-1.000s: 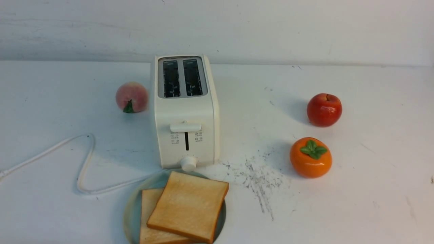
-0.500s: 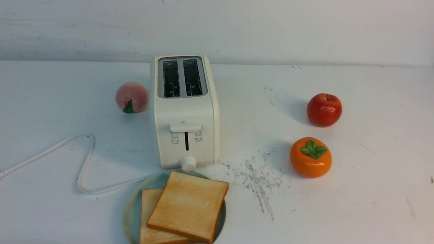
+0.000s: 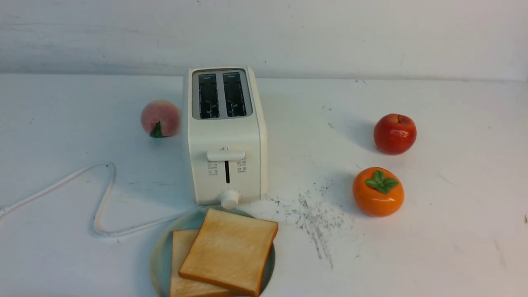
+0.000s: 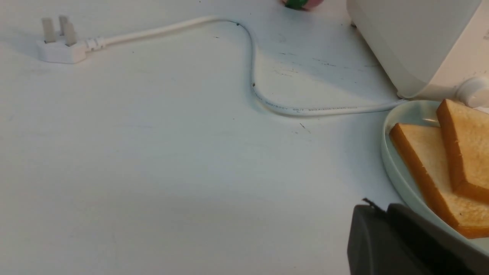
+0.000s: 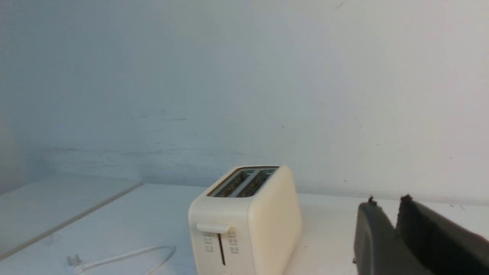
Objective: Take toasted bread from bread machine on white table place on plate.
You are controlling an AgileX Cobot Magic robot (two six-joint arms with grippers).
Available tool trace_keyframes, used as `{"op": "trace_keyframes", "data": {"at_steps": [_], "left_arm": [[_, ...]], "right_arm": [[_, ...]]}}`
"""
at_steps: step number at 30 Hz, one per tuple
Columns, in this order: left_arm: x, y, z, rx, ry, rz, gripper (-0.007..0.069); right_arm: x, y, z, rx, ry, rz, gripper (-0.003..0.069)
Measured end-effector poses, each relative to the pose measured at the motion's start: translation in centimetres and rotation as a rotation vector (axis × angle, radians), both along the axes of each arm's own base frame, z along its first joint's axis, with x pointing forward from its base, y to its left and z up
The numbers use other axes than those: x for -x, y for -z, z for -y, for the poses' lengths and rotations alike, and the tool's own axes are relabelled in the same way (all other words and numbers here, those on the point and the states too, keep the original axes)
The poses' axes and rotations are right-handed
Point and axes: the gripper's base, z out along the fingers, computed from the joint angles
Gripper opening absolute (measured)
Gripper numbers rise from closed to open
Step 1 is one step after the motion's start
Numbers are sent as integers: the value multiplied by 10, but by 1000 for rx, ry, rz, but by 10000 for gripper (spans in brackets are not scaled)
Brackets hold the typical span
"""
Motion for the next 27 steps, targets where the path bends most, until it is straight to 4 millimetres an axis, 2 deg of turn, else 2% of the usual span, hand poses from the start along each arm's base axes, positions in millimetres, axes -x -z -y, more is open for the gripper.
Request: {"op": "trace_keyframes", "data": {"at_steps": [8,12,15,19,21,27], "left_arm": [[0,0,0,0,0,0,48],[0,0,0,0,0,-1,53],[0,0,0,0,0,0,56],[0,0,0,0,0,-1,59],[0,0,0,0,0,-1,64],[0,0,0,0,0,-1,73]], "right_arm": [[-12,36,-6,1,0,-42,106],[-15,56,-5,17,57,-71,110],[-23,86,0,51,198,-157,113],[-26,105,6,95,325,-302,118],[-24,119,10,140,393,-453,120],[-23,123,15,201,480,-505,125]]}}
